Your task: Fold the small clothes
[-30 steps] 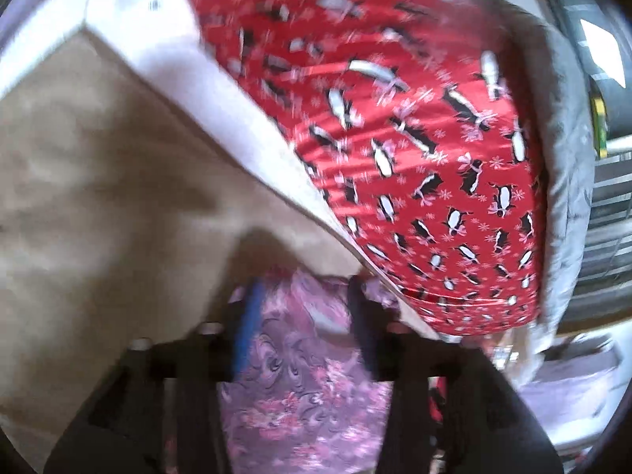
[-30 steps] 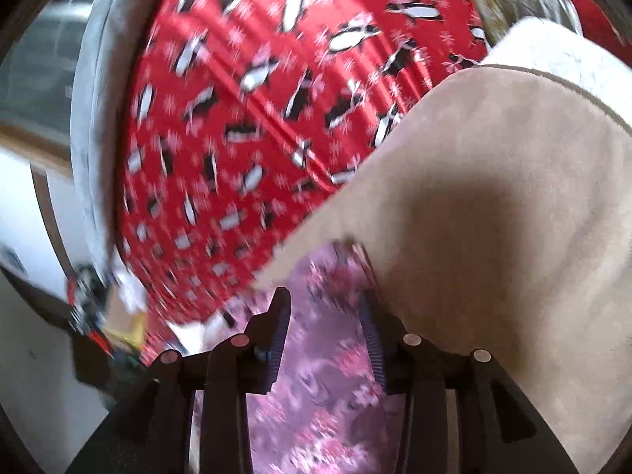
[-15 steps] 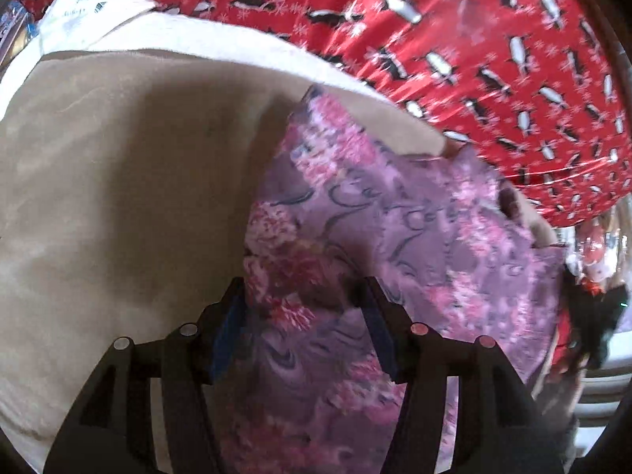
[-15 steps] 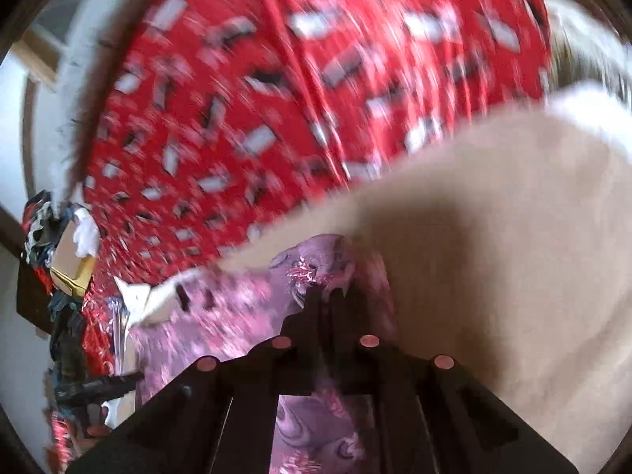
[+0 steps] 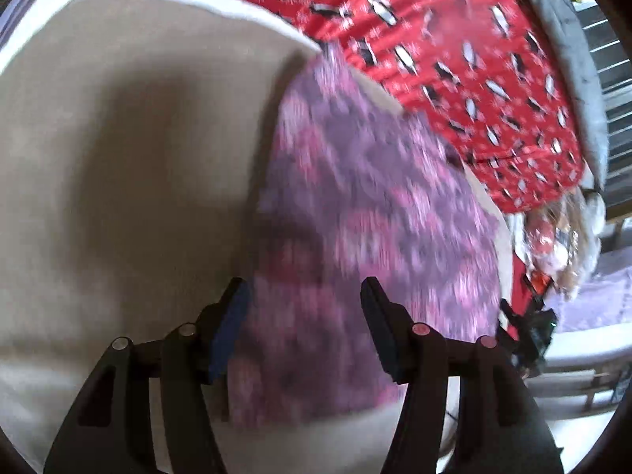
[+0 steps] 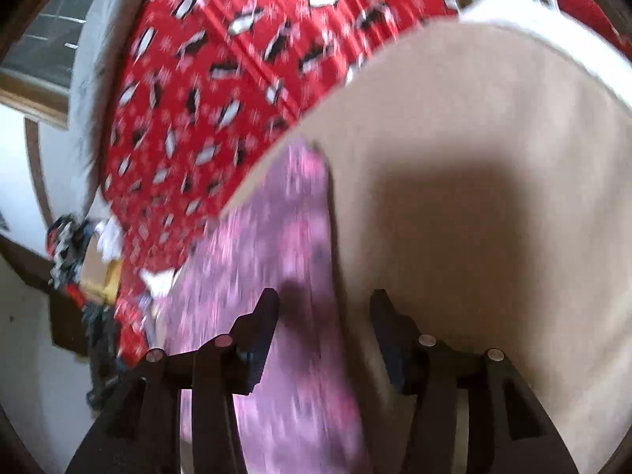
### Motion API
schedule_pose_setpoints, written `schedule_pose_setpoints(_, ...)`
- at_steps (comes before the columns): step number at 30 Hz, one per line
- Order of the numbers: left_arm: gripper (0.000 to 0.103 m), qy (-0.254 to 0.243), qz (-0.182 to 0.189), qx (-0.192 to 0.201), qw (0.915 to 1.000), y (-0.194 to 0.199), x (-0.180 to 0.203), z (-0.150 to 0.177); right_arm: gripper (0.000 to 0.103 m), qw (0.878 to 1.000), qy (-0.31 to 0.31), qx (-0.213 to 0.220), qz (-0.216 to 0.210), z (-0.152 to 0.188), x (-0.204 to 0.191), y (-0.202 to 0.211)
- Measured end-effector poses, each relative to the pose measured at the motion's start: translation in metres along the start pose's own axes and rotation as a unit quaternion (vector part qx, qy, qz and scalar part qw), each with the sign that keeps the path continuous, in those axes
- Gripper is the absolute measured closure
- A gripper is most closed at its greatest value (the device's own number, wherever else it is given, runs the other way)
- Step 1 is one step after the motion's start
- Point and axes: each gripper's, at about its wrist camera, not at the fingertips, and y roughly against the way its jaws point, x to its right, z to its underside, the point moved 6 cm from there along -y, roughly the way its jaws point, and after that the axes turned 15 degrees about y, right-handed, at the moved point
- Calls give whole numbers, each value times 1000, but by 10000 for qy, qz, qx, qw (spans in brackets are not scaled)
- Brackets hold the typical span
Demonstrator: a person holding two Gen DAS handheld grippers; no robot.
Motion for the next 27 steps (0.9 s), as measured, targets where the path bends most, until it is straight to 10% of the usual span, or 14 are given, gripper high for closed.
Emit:
schedule_pose_setpoints(2, 45, -46, -254, -44, 9997, -7, -8, 16, 64, 9999, -2, -107, -89, 23, -2, 6)
schedule_pose_setpoints(3, 45, -53, -505, -32, 9987, -12, -14, 23, 93, 9997, 182, -173, -47, 27, -7, 9)
schedule_pose_setpoints(6, 45, 179, -572, -54, 9982, -13, -28, 36, 100, 9969, 712, 311, 134, 23, -27, 39)
schedule_pose_setpoints(11, 45, 617, 124, -36, 9980, 13, -33, 60, 98, 9960, 374, -115, 808, 30, 2, 34)
schedule_pose_setpoints(14, 35, 664, 437, -119, 9968, 12, -36, 77, 85, 9979, 284, 193, 543, 37, -7, 48)
schedule_pose_setpoints(16, 35, 762, 687, -269, 9944, 5, -35, 89, 56, 9984, 83, 297, 464, 43, -7, 58)
schedule_pose_setpoints(18, 35, 905, 721, -320, 9928, -6, -32, 89, 53, 9980, -52, 360, 523, 53, -4, 63)
schedule_pose_setpoints(21, 37, 1227, 719, -248, 9895, -18, -33, 78, 56, 9988, -316, 150, 347, 62, -2, 50)
schedule_pose_setpoints(22, 38, 1314, 692, -156, 9888, -18, -31, 73, 73, 9990, -331, 96, 288, 65, -4, 45)
schedule_pose_setpoints(24, 58, 1370, 513, 111, 9892, -11, -28, 64, 96, 9997, -174, 110, 140, 64, -15, 43)
schedule_pose_setpoints(27, 77, 1208, 264, 304, 9919, -2, -29, 62, 96, 9982, 219, 557, -95, 49, -35, 60)
